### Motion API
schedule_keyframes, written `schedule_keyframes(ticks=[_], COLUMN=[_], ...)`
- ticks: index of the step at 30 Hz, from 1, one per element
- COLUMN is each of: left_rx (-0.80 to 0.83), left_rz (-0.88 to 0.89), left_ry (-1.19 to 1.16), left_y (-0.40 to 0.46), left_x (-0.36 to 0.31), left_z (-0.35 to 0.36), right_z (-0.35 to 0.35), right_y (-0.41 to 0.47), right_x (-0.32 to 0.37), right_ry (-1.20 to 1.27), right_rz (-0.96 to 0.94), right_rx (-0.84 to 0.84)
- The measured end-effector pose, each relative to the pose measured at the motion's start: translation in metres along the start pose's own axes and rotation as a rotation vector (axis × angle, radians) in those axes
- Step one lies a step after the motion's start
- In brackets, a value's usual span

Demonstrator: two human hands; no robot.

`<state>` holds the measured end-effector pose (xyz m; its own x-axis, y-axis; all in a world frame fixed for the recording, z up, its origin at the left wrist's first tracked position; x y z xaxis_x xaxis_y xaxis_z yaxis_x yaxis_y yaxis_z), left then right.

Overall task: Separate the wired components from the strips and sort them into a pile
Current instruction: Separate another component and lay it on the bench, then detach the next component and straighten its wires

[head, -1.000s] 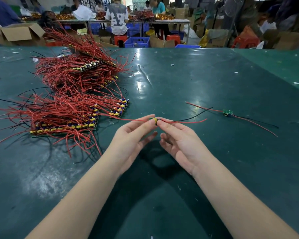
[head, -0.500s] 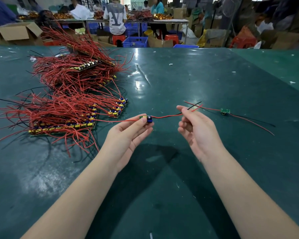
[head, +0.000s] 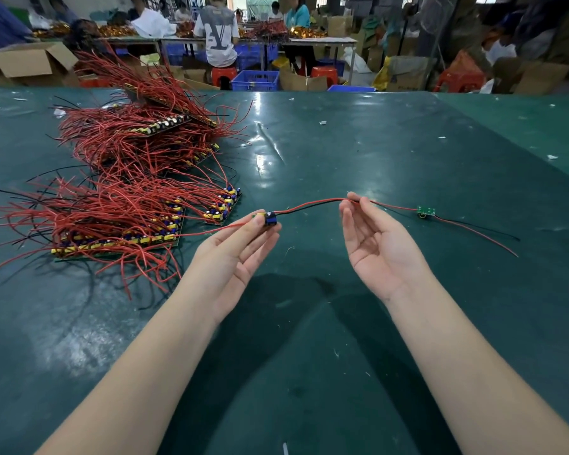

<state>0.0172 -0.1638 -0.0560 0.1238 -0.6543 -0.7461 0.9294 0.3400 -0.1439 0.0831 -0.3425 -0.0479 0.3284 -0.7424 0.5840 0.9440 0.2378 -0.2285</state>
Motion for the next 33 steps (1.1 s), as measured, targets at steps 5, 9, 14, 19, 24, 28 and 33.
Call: schedule_keyframes(ticks=[5, 9, 14, 19, 24, 28, 33], left_rx=[-0.002, 0.089, 0.081, 0.039, -0.015, -0.059, -0.149], left_rz=[0.002, -0.02, -0.036, -0.139, -0.152, -0.178, -0.055], left_ry=[0.103, 0.264, 0.294, 0.266, 0.279, 0.217, 0.173], left_y=[0.0, -0.006, -0.007, -0.008, -0.003, 0.001, 0.009], left_x=[0.002, 0.014, 0.017, 0.024, 0.022, 0.021, 0.003], left_z=[0.002, 0.012, 0.013, 0.005, -0.003, -0.01, -0.018], right_z=[0.012, 0.025, 0.019, -0.02, -0.067, -0.067, -0.053], right_y=[-0.006, -0.017, -0.012, 0.007, 0.017, 0.025, 0.024], right_x=[-0.018, -0.051, -0.045, 0.014, 0.062, 0.059, 0.048], right_ry=[-0.312, -0.533, -0.45, -0.163, -0.049, -0.036, -0.031], right_rz=[0.038, 0.124, 0.072, -0.098, -0.271, -0.251, -0.201], right_rx=[0.079, 0.26, 0.184, -0.145, -0.378, -0.372, -0.277])
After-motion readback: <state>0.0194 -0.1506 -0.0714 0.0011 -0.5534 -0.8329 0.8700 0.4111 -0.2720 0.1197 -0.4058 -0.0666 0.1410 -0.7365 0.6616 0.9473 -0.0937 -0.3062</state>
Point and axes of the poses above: each hand's wrist, its own y-axis towards the middle knuckle, its own z-axis out of the palm, x = y × z, the point moved 8 cm from there along y, towards the middle knuckle, and after that the axes turned 5 degrees about -x, right-handed, at the moved point
